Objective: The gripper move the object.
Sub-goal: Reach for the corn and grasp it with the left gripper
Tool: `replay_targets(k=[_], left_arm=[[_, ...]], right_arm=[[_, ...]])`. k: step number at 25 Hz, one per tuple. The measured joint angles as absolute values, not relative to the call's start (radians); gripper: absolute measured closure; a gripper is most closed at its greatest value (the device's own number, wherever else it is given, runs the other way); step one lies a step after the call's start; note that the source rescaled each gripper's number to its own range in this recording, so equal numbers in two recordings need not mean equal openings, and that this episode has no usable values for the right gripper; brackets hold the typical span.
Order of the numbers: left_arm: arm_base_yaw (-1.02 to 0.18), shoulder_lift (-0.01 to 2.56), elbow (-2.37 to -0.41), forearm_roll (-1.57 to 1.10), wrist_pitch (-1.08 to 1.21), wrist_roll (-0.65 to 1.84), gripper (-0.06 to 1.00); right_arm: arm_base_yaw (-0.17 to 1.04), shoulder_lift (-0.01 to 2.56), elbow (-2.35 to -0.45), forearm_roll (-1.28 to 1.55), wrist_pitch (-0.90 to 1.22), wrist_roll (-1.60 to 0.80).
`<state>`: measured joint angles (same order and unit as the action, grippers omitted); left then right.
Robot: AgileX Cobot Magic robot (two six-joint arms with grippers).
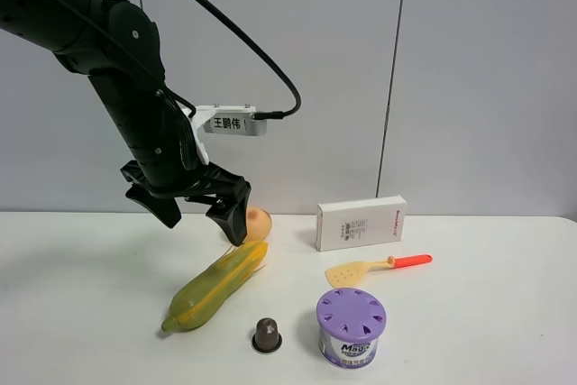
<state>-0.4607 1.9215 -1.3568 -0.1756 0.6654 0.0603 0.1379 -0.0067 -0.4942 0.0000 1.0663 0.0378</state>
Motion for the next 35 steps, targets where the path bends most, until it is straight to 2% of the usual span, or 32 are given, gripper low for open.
replay_targets(k=[35], left_arm=[[-0.460, 2.117, -1.359, -0.156, 0.461, 0.063, -0.06]], right_arm=[[0.138, -0.007, -0.494, 0.000, 1.066, 0.038]])
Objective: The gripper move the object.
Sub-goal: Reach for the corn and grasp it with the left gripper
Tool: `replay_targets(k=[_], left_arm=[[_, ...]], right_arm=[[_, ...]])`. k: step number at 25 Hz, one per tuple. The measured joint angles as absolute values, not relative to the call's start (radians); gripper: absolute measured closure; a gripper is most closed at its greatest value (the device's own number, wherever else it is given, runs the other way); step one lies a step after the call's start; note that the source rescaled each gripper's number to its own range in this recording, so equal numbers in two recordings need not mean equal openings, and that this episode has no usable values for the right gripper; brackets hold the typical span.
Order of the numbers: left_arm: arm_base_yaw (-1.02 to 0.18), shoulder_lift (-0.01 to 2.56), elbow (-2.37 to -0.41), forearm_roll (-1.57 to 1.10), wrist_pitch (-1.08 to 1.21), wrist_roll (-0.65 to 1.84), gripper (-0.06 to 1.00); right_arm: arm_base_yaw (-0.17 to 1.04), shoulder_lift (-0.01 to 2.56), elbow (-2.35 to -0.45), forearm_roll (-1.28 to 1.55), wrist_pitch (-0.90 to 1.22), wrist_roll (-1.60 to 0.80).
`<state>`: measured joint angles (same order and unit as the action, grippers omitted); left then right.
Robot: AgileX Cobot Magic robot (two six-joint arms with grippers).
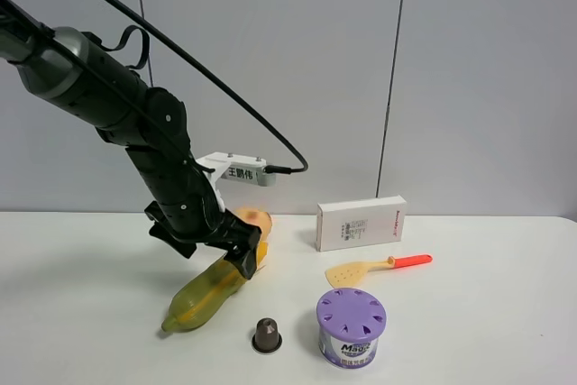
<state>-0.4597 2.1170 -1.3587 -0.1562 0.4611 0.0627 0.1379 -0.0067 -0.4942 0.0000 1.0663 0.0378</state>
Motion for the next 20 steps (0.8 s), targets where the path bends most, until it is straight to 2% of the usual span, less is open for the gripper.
replay_targets(k=[15, 20], left_arm=[[-0.460, 2.164, -1.359, -0.152, 0.468, 0.063, -0.06], [-0.460, 2.179, -1.359, -0.144, 0.475, 0.067, -0.02]], right_arm=[[0.138, -0.007, -0.494, 0.000, 1.066, 0.038], [0.138, -0.007, -0.494, 0.000, 1.066, 0.038]])
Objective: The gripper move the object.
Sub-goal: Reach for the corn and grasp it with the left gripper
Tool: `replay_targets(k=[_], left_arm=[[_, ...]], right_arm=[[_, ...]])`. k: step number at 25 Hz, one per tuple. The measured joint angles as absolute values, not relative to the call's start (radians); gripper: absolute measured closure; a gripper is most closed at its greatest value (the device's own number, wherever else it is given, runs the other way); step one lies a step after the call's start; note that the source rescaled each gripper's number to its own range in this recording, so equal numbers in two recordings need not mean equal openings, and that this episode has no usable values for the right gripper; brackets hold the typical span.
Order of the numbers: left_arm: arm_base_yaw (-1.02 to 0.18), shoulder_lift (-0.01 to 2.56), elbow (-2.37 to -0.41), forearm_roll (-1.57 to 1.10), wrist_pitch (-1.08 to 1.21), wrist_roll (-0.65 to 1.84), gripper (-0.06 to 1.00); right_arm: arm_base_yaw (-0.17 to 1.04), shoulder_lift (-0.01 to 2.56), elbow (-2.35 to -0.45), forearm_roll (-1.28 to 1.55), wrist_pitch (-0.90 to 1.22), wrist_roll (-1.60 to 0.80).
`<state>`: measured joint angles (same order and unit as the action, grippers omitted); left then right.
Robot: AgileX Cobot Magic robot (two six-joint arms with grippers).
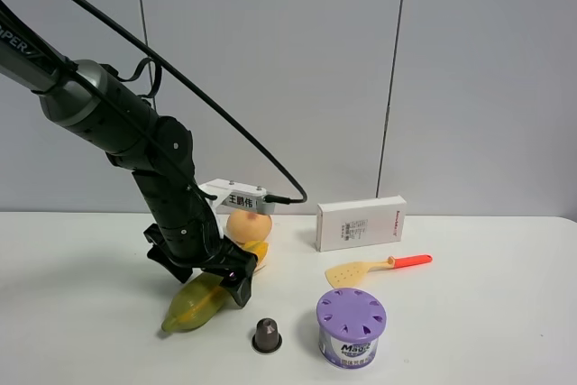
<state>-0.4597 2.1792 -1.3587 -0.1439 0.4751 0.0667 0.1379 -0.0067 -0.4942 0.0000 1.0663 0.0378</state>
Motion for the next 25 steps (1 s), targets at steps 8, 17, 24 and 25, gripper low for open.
replay_targets(k=[8, 17, 24, 25], left_arm=[[-0.460, 2.179, -1.359, -0.141, 0.475, 0.067, 0.09], [-0.460, 2.181, -1.359, -0.134, 0.485, 0.067, 0.78], [-0.460, 2.181, -1.362, -0.127, 0.543, 0.067, 0.94], [-0.460, 2.181, -1.362, -0.126, 0.546, 0.067, 0.94]], right_arm=[[0.138, -0.007, -0.494, 0.000, 1.066, 0.038], [0.138, -0.007, -0.494, 0.000, 1.066, 0.038], [0.138, -0.007, -0.494, 0.000, 1.066, 0.038], [0.138, -0.007, -0.494, 0.000, 1.066, 0.038]])
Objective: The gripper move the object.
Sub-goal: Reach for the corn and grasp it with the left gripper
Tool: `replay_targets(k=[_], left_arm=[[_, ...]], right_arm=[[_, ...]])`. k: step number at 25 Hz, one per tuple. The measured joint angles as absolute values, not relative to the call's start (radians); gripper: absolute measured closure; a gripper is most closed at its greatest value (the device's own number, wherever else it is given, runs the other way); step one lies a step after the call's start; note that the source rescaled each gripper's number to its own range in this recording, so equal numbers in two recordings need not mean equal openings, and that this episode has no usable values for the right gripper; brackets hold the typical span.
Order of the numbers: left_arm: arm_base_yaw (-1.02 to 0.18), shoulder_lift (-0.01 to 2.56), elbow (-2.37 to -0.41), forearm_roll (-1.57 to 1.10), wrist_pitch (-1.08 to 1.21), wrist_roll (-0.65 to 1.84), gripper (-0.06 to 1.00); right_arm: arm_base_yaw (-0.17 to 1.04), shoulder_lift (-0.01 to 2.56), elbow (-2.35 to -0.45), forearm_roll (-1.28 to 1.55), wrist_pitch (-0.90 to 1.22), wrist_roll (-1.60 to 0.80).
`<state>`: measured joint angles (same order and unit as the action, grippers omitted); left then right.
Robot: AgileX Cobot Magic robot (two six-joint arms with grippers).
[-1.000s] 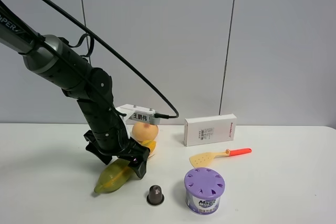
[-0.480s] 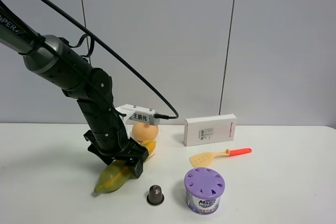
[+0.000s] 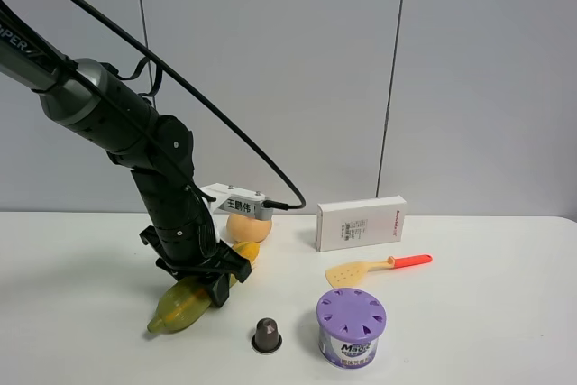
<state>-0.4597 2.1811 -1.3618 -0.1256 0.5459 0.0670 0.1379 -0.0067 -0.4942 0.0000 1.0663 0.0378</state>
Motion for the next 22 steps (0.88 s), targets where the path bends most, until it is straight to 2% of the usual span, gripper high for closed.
replay_targets(k=[9, 15, 22], left_arm=[[-0.460, 2.129, -1.362, -0.115, 0.641, 0.067, 0.94], [-0.463, 1.984, -1.362, -0.097, 0.745, 0.067, 0.94], [-0.527, 1.824, -1.362, -0.075, 0.873, 0.078, 0.94]], right_arm=[[0.138, -0.007, -0.494, 0.000, 1.066, 0.038], [0.138, -0.007, -0.494, 0.000, 1.066, 0.038], [0.138, -0.007, -0.494, 0.000, 1.066, 0.038]])
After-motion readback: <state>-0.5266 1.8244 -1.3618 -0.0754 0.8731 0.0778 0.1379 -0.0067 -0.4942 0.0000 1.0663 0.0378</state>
